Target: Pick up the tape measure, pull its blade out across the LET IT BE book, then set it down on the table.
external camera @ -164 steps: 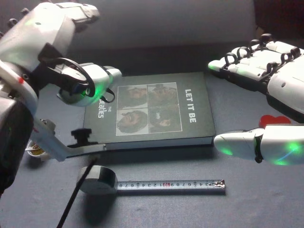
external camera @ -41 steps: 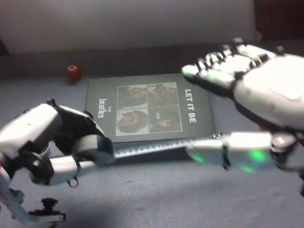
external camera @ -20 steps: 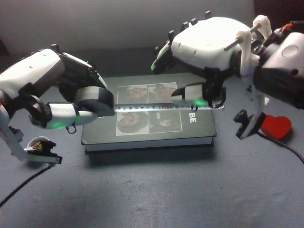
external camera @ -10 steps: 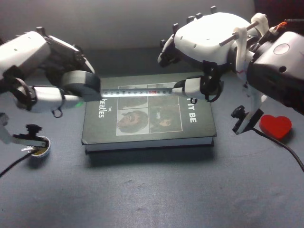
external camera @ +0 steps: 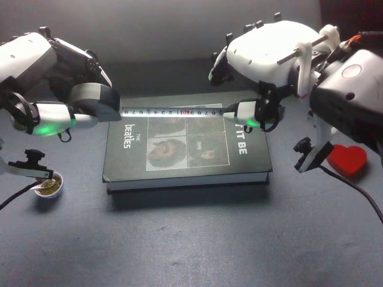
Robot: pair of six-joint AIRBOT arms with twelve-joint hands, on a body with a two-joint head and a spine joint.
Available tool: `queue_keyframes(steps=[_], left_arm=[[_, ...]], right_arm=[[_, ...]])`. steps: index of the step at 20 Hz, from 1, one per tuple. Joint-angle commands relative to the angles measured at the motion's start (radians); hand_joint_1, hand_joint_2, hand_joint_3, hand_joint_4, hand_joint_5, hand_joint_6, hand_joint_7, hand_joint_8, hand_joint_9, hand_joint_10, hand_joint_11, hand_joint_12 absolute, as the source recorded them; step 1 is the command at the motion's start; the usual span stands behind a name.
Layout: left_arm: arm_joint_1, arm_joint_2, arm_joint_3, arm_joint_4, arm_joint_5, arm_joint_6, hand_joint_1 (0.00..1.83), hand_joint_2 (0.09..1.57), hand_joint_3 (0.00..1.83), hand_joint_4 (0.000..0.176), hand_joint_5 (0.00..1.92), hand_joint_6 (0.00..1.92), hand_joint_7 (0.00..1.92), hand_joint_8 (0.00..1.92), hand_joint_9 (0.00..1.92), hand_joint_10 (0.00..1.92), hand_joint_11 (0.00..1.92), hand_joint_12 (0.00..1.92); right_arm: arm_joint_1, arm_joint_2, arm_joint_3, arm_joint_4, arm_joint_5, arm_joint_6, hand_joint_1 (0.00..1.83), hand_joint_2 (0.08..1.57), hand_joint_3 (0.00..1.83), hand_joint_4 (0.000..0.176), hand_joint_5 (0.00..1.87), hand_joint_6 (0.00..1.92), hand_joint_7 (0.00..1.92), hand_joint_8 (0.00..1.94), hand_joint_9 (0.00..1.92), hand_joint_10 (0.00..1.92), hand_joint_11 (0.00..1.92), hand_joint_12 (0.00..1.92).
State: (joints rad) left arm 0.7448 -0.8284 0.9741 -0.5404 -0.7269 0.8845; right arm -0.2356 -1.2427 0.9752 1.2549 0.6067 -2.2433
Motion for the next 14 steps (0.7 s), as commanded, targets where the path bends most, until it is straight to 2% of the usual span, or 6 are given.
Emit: queue_keyframes(steps=[1,10,14], left_arm=[[-0.015,0.011,0.008,0.019,-0.125,-0.007,1.39,1.07,0.0,0.0,1.05,0.75,1.14,0.75,0.95,1.1,0.83,0.89],[-0.024,0.011,-0.002,-0.03,-0.129,-0.011,1.39,1.06,0.0,0.0,1.06,0.73,1.16,0.72,0.95,1.1,0.85,0.92],[-0.029,0.011,-0.008,-0.058,-0.131,-0.026,1.39,1.06,0.0,0.0,1.08,0.71,1.15,0.73,0.95,1.11,0.84,0.91]], right_arm=[[0.003,-0.002,0.001,-0.079,0.059,0.019,1.0,1.12,0.0,0.0,0.75,0.02,0.8,0.01,0.75,0.04,0.33,1.2],[-0.023,-0.056,0.029,-0.157,0.153,0.089,1.0,1.12,0.0,0.0,0.77,0.02,0.83,0.02,0.78,0.04,0.36,1.2],[-0.023,-0.07,0.04,-0.16,0.153,0.097,1.0,1.12,0.0,0.0,0.77,0.02,0.83,0.01,0.78,0.04,0.36,1.2]])
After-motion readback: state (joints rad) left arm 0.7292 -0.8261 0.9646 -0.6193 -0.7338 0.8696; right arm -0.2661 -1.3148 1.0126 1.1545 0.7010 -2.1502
